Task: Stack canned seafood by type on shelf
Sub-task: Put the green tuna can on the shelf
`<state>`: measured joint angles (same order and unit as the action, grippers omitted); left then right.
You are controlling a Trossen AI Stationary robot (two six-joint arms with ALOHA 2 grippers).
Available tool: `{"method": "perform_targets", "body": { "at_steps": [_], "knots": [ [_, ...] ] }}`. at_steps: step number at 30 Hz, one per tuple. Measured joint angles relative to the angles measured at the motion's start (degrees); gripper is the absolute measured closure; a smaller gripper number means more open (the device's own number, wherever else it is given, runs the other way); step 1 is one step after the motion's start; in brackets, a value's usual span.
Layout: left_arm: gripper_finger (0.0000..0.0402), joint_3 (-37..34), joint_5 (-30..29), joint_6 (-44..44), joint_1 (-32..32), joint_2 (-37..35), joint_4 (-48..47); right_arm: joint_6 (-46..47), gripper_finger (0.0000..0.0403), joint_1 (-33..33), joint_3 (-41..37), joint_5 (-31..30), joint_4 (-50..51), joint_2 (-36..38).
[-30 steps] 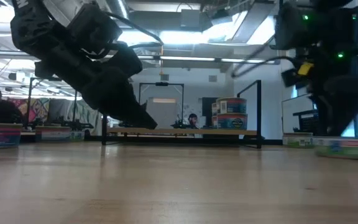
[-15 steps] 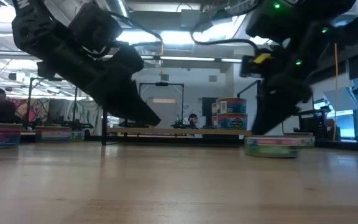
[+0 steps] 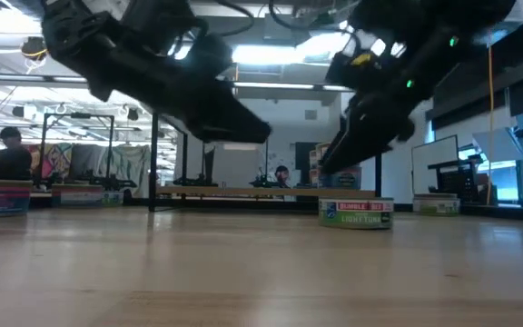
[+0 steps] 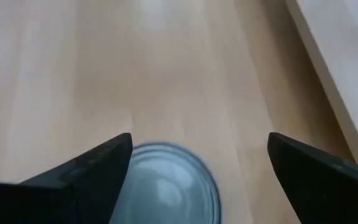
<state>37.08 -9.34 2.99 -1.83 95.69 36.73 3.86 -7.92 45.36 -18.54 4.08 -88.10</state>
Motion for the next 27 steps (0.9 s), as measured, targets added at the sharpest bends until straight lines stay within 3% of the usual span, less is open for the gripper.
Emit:
{"method": "perform_targets", "body": {
  "at_steps": [7,14,19,27],
  "knots": [
    [0.0153,10.72,2.60,-0.07,0.12,8.88,-4.65,2.06,0.0029,0.00,-1.74,4.62,15.00,12.80],
    [0.0153,24.16,7.32,-0.71,1.23,18.17,-14.65,5.31,0.0029,0.02,-8.38,1.11,15.60,23.44],
    [0.0153,28.03,11.72,-1.98,1.12,23.11,-15.33,6.36,0.0029,0.04,-10.11,1.04,15.75,24.10],
    [0.0153,28.37,11.91,-2.04,2.27,24.12,-18.92,6.38,0.0029,0.07,-10.24,1.21,14.68,22.56]
  ]
}}
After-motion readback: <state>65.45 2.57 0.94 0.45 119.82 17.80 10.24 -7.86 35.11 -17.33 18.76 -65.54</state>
